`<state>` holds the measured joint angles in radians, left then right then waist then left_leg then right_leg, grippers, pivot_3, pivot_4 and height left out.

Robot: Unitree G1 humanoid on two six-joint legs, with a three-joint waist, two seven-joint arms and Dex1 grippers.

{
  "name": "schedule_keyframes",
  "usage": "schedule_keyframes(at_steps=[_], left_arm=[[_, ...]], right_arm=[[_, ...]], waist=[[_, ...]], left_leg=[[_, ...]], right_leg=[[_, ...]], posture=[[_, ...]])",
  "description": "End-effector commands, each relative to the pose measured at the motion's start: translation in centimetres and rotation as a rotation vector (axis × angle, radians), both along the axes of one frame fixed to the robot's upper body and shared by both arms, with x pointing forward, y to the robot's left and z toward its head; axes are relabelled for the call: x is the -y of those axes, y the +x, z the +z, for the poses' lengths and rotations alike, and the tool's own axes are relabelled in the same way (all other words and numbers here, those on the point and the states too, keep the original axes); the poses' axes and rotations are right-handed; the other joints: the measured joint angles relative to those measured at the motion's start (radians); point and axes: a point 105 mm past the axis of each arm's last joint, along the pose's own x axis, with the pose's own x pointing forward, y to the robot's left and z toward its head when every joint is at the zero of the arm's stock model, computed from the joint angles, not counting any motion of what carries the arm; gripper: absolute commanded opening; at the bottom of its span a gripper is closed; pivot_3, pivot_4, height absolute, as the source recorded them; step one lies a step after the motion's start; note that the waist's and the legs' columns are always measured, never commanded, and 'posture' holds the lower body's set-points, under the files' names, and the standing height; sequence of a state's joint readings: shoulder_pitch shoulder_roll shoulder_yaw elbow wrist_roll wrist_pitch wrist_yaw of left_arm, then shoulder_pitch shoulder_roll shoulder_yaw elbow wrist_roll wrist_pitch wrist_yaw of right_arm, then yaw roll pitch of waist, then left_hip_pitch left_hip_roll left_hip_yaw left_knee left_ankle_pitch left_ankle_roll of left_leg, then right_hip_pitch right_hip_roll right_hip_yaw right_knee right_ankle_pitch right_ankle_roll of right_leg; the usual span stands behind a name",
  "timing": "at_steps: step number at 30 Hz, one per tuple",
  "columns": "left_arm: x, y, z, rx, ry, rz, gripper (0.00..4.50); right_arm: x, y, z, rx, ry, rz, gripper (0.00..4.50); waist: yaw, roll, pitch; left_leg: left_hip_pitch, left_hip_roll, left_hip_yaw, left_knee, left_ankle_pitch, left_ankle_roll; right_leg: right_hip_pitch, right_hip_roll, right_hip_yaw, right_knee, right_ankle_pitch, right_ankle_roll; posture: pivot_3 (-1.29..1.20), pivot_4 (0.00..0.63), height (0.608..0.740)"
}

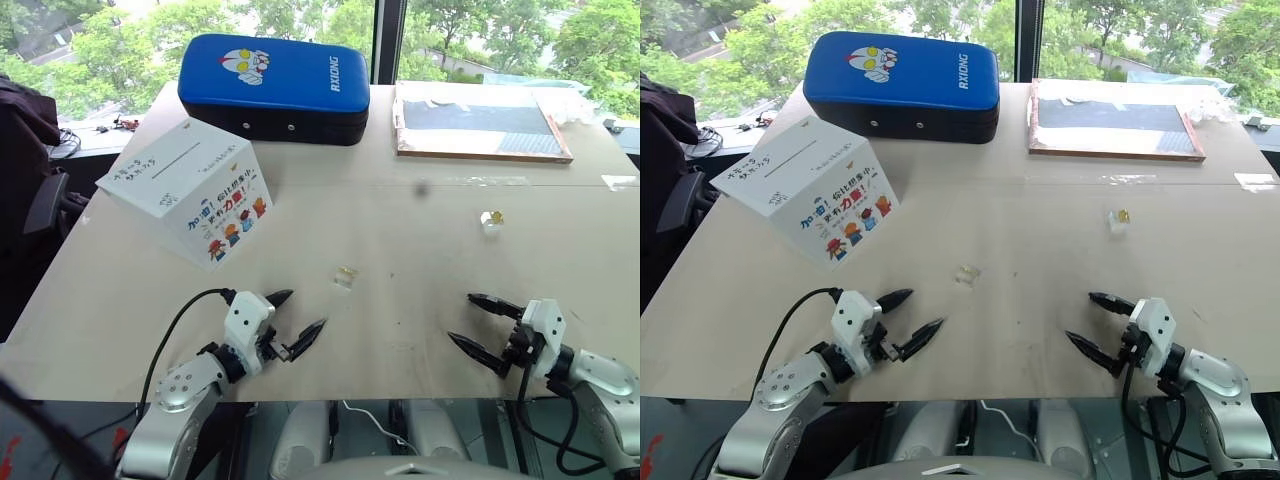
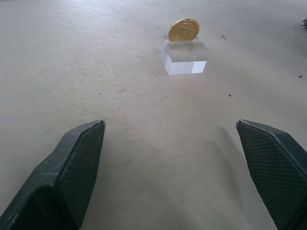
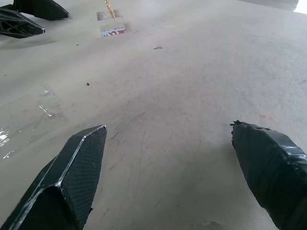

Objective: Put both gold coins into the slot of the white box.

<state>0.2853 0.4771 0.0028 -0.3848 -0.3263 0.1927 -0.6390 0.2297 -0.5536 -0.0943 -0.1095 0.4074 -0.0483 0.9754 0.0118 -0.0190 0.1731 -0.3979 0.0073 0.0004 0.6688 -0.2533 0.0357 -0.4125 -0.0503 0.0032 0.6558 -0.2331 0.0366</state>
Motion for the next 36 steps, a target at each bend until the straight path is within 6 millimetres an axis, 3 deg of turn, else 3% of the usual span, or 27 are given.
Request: schedule_keyframes(at_steps=[1, 14, 20, 23, 27, 32, 36], left_arm=[[-0.2, -0.2, 0.7, 0.023, 0.007, 0.004, 4.5], [-0.1, 0.0, 1.0, 0.037, 0.001, 0.002, 4.5], [-0.8, 0.5, 1.4, 0.058, 0.008, 0.016, 4.5], [-0.7, 0.9, 2.6, 0.093, -0.006, -0.002, 4.5], [0.2, 1.5, 5.8, 0.152, -0.08, -0.096, 4.5], [1.5, 2.2, 9.6, 0.232, -0.097, -0.214, 4.5], [2.6, 2.1, 11.5, 0.259, -0.082, -0.306, 4.5]], right_arm=[[-0.1, 0.2, 0.9, 0.037, 0.006, 0.014, 4.44], [-0.6, 0.3, 0.9, 0.039, 0.002, 0.019, 4.44], [-1.0, 1.3, 1.6, 0.067, 0.027, -0.022, 4.44], [0.4, 4.1, 2.9, 0.107, 0.099, -0.213, 4.44], [3.0, 8.0, 5.9, 0.2, 0.206, -0.49, 4.44], [6.5, 11.8, 7.5, 0.217, 0.233, -0.787, 4.44], [7.4, 13.4, 7.4, 0.182, 0.228, -0.869, 4.44]], waist=[[0.0, 0.0, 0.0], [0.002, 0.0, 0.0], [0.001, 0.0, 0.0], [0.0, 0.0, 0.0], [0.002, 0.001, 0.001], [0.002, 0.001, 0.002], [-0.001, 0.001, 0.002]], left_leg=[[0.0, 0.0, 0.0, 0.0, 0.0, 0.0], [0.0, 0.0, 0.0, 0.0, 0.0, 0.0], [0.0, 0.0, 0.0, 0.0, 0.0, 0.0], [0.0, 0.0, 0.0, 0.0, 0.0, 0.0], [-0.001, 0.0, 0.0, 0.001, 0.0, 0.0], [-0.001, -0.001, 0.0, 0.0, 0.0, 0.0], [-0.001, -0.002, 0.002, 0.0, 0.0, 0.0]], right_leg=[[0.0, 0.0, 0.0, 0.0, 0.0, 0.0], [0.0, 0.0, 0.0, 0.0, 0.0, 0.0], [0.0, 0.0, 0.0, 0.0, 0.0, 0.0], [0.0, 0.0, 0.0, 0.0, 0.0, 0.0], [0.0, 0.0, 0.0, 0.001, 0.002, -0.002], [-0.001, 0.004, -0.001, 0.001, 0.003, -0.004], [-0.001, 0.005, 0.0, 0.001, 0.005, -0.001]], posture=[[0.0, 0.15, 0.74], [0.0, 0.15, 0.74], [0.0, 0.15, 0.74], [0.0, 0.15, 0.74], [0.0, 0.15, 0.74], [0.0, 0.15, 0.74], [0.0, 0.15, 0.74]])
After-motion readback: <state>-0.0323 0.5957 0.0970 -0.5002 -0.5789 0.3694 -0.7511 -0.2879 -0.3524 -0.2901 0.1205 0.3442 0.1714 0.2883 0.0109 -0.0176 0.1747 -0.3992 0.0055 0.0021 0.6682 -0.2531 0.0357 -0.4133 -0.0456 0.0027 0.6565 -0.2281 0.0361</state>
